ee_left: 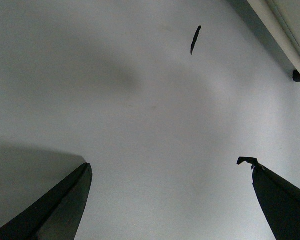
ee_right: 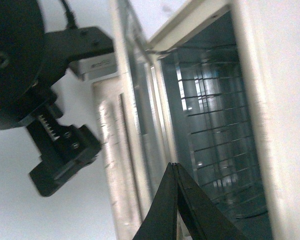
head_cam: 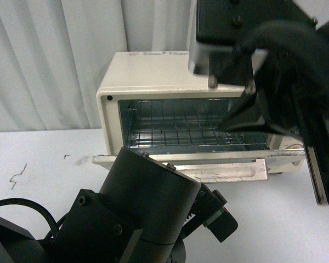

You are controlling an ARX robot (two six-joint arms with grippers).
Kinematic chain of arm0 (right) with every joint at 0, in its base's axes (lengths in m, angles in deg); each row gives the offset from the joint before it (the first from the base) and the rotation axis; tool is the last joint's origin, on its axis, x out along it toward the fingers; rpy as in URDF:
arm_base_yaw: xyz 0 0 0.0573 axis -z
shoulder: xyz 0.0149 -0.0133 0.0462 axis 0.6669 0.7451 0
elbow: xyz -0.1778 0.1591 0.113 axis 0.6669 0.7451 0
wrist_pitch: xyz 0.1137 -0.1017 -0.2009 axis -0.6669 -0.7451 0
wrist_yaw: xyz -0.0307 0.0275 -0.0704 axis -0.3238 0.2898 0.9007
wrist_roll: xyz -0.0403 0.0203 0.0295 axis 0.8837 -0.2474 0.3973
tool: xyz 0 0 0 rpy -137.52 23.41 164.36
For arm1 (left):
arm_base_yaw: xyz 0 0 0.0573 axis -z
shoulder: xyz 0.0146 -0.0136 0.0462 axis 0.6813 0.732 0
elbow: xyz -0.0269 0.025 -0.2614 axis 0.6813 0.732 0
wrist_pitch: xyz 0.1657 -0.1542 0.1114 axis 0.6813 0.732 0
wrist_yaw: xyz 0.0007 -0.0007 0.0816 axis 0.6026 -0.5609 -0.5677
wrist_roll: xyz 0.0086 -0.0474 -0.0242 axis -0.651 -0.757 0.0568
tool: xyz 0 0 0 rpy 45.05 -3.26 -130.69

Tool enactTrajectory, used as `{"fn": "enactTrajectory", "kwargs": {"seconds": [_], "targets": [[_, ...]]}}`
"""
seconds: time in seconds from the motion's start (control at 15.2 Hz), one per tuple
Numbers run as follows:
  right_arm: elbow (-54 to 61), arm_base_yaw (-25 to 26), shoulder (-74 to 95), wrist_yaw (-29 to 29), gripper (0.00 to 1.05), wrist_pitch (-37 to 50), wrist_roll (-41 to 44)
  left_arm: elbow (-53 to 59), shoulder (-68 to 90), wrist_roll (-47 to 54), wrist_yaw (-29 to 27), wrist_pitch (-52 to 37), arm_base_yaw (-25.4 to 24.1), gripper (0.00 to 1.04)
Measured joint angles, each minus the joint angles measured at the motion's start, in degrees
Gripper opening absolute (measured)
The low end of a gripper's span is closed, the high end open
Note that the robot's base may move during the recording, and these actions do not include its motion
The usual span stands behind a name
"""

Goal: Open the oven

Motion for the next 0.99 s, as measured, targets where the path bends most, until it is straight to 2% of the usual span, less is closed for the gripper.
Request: {"fn": "enactTrajectory", "kwargs": {"seconds": [0.2,0.26,0.33,0.4,0.46,0.59,0.66,0.73,0.86,0.99], "targets": [[-0.5,1.9,-7.5,-0.2,0.02,9.6,-3.5,0.0,0.0,0.0,0.0,0.0,0.0,0.98],[-0.5,2.7,-10.7,-0.3,0.21,8.3,-3.6,0.0,0.0,0.0,0.0,0.0,0.0,0.98],[3.5,1.6,-12.2,7.7,0.19,20.4,-9.0,0.0,0.0,0.0,0.0,0.0,0.0,0.98],[10.3,1.4,-15.4,18.5,0.09,33.1,-19.7,0.0,0.0,0.0,0.2,-0.1,0.0,0.98],[16.4,1.9,-18.6,25.3,0.01,41.0,-29.1,0.0,0.0,-0.1,0.3,-0.1,0.0,0.98],[18.7,2.4,-19.6,27.2,0.02,43.8,-33.2,0.0,0.0,-0.1,0.2,-0.1,0.0,0.98],[22.4,3.8,-21.3,30.0,0.02,48.1,-40.4,0.0,0.0,-0.1,0.1,0.0,0.0,0.98],[26.8,5.7,-23.3,30.5,0.02,52.4,-48.7,0.0,0.0,-0.1,-0.1,0.1,0.0,0.98],[34.0,7.3,-27.2,28.5,0.02,55.1,-58.7,0.0,0.0,-0.1,0.0,0.0,0.0,0.98],[38.9,9.0,-30.8,26.5,0.02,56.2,-61.6,0.0,0.0,-0.1,0.0,0.0,0.0,0.98]]}}
